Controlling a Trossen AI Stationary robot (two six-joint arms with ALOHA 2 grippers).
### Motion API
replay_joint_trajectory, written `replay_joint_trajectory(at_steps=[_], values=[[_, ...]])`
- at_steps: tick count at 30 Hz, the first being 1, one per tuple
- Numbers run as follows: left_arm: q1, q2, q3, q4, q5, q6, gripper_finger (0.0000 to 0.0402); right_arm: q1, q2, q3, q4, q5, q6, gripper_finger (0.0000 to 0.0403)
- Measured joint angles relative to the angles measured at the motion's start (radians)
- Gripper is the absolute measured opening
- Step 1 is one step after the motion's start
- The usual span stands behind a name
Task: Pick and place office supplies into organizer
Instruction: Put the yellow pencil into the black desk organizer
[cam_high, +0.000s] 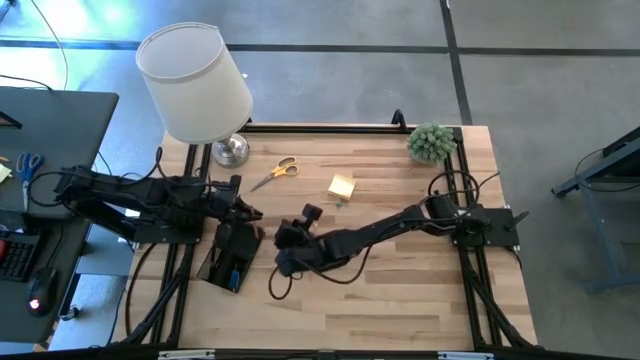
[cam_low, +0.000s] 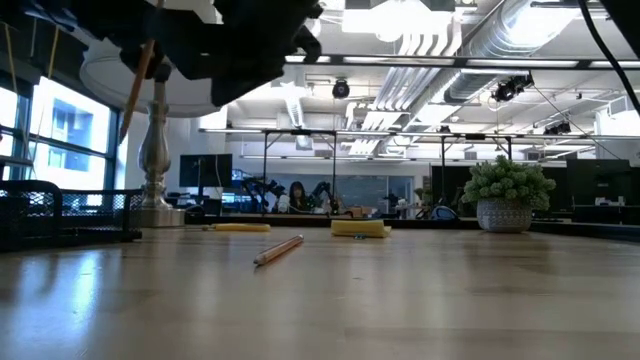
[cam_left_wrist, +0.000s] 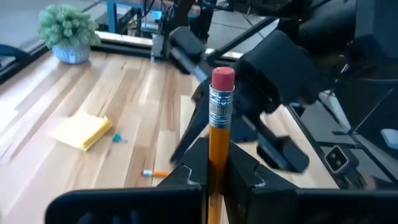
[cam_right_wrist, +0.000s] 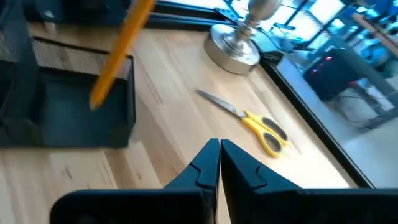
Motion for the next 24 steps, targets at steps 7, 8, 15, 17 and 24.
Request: replay_joint_trajectory(at_steps=[7,8,15,17,24], values=[[0.000,-0.120,0.000,-0.131,0.118,0.002,0.0003,0.020,-0.020,0.001,-0.152,0.078,0.123,0.0001],[0.000,-0.140,0.006,-0.158,0.137,0.002,0.0003,0.020,-0.022,0.001,-0.175,0.100,0.141,0.0002],[0.000,-0.241,0.057,-0.281,0.319,0.096,0.0003,0.025,-0.030,-0.001,-0.295,0.172,0.265,0.0001],[0.000,-0.267,0.058,-0.276,0.380,0.123,0.0003,0.025,-0.030,-0.013,-0.301,0.176,0.296,0.0002],[0.000,-0.324,0.059,-0.294,0.517,0.120,0.0003,0.022,-0.030,-0.035,-0.335,0.175,0.344,0.0002]])
